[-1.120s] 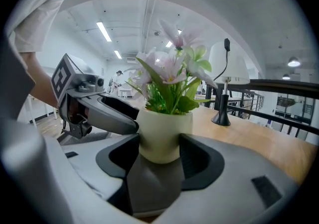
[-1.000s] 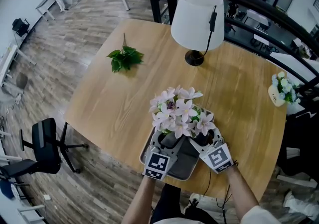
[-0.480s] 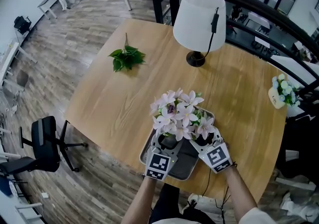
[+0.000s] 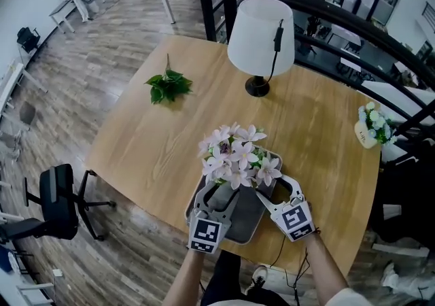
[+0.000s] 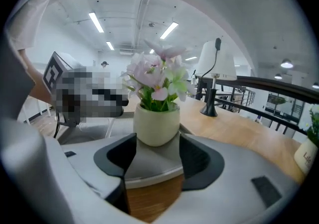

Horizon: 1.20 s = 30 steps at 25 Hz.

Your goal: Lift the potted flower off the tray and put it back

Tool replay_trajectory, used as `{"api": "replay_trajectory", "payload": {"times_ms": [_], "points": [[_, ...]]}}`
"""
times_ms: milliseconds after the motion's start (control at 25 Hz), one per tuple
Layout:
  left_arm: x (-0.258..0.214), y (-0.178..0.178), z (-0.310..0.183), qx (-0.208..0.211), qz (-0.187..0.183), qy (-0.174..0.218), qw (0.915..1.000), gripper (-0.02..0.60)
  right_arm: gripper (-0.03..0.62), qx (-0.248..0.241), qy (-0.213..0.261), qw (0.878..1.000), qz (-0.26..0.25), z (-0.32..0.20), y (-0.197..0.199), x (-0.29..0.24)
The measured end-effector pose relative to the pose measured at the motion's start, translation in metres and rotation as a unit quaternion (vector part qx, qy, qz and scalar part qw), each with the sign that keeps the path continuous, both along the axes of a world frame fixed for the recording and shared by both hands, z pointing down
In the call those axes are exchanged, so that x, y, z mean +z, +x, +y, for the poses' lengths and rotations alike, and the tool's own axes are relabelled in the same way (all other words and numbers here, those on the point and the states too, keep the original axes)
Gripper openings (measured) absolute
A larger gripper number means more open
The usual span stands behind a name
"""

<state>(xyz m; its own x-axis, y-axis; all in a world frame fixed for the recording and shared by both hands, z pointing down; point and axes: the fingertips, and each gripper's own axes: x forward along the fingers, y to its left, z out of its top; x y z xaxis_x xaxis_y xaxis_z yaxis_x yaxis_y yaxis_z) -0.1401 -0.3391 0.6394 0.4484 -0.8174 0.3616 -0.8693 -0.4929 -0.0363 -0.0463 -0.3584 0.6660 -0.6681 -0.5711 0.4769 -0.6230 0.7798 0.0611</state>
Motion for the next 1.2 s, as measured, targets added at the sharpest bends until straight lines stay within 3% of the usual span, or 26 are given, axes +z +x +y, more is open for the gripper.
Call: {"api": "replay_trajectory", "payload": {"times_ms": [320, 480, 680, 840, 1040, 1200], "points": [[-0.033, -0.001, 0.034, -0.006, 0.002, 0.023, 0.9997, 0.226, 0.287, 0.039, 0.024, 0.999, -0.019, 0.023, 0.032, -0.048], [-0.055, 0.003, 0.058, -0.006, 0.004, 0.034, 0.9994, 0.185, 0.287, 0.005, 0.035, 0.999, -0.02, 0.061, 0.03, -0.074], [-0.094, 0.007, 0.088, -0.009, -0.002, 0.057, 0.9983, 0.178, 0.286, -0.011, 0.067, 0.997, -0.028, 0.098, 0.031, -0.12], [-0.13, 0.01, 0.114, -0.011, -0.009, 0.081, 0.9966, 0.173, 0.284, 0.003, 0.087, 0.995, -0.057, 0.12, 0.04, -0.161], [-0.169, 0.023, 0.15, -0.006, -0.009, 0.105, 0.9944, 0.172, 0.241, 0.044, 0.107, 0.992, -0.048, 0.14, 0.06, -0.197], [-0.201, 0.032, 0.176, -0.01, -0.009, 0.131, 0.9913, 0.163, 0.221, 0.049, 0.105, 0.992, -0.058, 0.163, 0.07, -0.224]]}}
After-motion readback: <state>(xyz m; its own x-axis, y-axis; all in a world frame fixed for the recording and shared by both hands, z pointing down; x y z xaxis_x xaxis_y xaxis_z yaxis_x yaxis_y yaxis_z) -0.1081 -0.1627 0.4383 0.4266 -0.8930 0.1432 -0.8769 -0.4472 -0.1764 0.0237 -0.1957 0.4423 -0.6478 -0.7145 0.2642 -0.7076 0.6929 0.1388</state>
